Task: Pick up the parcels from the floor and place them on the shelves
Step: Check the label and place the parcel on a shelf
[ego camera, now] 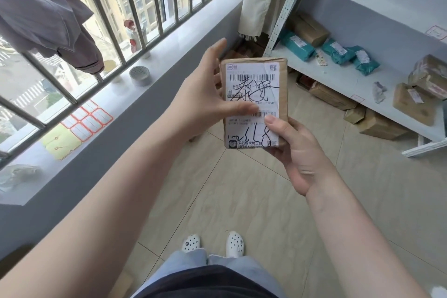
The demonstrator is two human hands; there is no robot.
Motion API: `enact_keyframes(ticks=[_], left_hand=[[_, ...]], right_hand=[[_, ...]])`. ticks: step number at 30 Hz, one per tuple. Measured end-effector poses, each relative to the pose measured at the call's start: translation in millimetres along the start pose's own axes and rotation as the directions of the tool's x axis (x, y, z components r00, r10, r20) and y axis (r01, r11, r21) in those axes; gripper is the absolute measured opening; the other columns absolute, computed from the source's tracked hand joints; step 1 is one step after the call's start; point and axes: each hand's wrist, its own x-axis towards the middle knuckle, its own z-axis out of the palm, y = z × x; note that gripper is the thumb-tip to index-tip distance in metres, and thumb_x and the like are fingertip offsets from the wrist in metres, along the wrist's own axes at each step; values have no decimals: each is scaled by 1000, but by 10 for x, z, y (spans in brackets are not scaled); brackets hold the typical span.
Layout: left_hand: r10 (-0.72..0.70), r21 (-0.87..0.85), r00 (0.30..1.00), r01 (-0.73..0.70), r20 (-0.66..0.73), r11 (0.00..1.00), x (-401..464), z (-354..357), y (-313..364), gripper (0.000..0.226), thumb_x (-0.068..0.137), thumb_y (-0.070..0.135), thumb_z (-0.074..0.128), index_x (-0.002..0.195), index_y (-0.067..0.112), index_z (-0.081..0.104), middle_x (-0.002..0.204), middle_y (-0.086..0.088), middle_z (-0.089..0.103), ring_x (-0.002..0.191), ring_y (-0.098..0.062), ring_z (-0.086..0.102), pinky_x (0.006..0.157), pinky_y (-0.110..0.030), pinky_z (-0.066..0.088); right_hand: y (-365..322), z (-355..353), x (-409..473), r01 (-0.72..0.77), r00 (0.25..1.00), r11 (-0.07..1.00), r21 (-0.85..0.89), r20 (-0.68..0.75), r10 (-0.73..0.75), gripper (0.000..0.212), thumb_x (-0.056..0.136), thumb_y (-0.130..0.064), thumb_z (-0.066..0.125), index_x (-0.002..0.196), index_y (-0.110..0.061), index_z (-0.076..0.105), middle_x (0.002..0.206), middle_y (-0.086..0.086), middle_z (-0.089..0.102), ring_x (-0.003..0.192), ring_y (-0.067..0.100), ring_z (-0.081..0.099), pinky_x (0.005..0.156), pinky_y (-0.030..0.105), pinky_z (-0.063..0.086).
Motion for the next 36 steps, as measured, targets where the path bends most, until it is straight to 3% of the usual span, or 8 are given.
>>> enact_keyframes(ticks=[4, 8, 10, 16, 21, 27, 33, 36], left_hand=[[-49, -253, 993, 75, 106, 965, 2, 38, -45, 106, 54, 38, 91, 146, 21, 42, 129, -4, 68, 118, -20, 67, 95, -46, 57], [-40, -335, 974, 115, 223, 935, 21, 10, -75, 95, 59, 29, 87, 145, 25, 46, 126, -11, 70, 111, -26, 71, 89, -49, 59], [-43, -343, 974, 119, 222, 932, 37, 26, -83, 94, 59, 30, 87, 144, 27, 47, 124, -11, 71, 110, -27, 71, 90, -49, 59], [-57, -341, 975, 129, 215, 931, 132, 109, -80, 90, 64, 21, 90, 144, 28, 49, 121, -9, 72, 108, -25, 72, 85, -41, 61], [-140, -361, 969, 208, 205, 909, 248, 375, -76, 75, 68, 11, 85, 136, 10, 53, 118, -11, 73, 102, -26, 74, 79, -36, 63], [-160, -325, 953, 241, 256, 914, 584, 882, -147, 52, 78, 8, 81, 127, 13, 65, 115, -5, 76, 90, -19, 78, 76, -28, 62], [-214, -266, 931, 295, 295, 918, 1225, 1483, -201, 46, 80, 12, 81, 124, 16, 68, 118, -10, 74, 94, -20, 77, 86, -33, 61], [-233, -254, 920, 318, 314, 913, 1585, 1787, -163, 49, 80, 11, 80, 127, 13, 66, 119, -10, 74, 99, -23, 76, 86, -33, 61]], right_hand=[[-4, 64, -12, 50, 997, 993, 106, -59, -44, 25, 71, -31, 74, 95, -22, 74, 96, -6, 75, 91, 13, 63, 89, 31, 43], [-25, 53, -26, 108, 993, 984, 141, -54, -101, 31, 75, -23, 74, 105, -18, 68, 98, -5, 77, 89, 8, 72, 81, 23, 54], [-33, 53, -29, 134, 990, 982, 132, -66, -126, 38, 73, -24, 74, 108, -15, 67, 102, -2, 77, 92, 9, 72, 78, 21, 55], [-56, 36, 30, 215, 969, 976, 25, -132, -210, 51, 77, -28, 76, 124, -11, 63, 115, 5, 74, 109, 20, 69, 92, 31, 55], [31, -162, 116, 213, 955, 977, 24, -218, -203, 50, 81, -24, 75, 128, -16, 59, 114, 2, 75, 108, 19, 70, 95, 38, 55], [144, -607, 394, 161, 945, 986, 41, -294, -142, 41, 85, -19, 72, 124, -18, 63, 107, -2, 77, 101, 16, 72, 87, 30, 56], [137, -1223, 911, 110, 935, 992, 60, -345, -83, 38, 85, -22, 72, 121, -16, 66, 109, 2, 77, 104, 20, 72, 94, 35, 54], [48, -1582, 1179, 74, 937, 995, 59, -345, -49, 34, 85, -23, 72, 119, -17, 67, 104, -1, 77, 96, 15, 74, 84, 27, 55]])
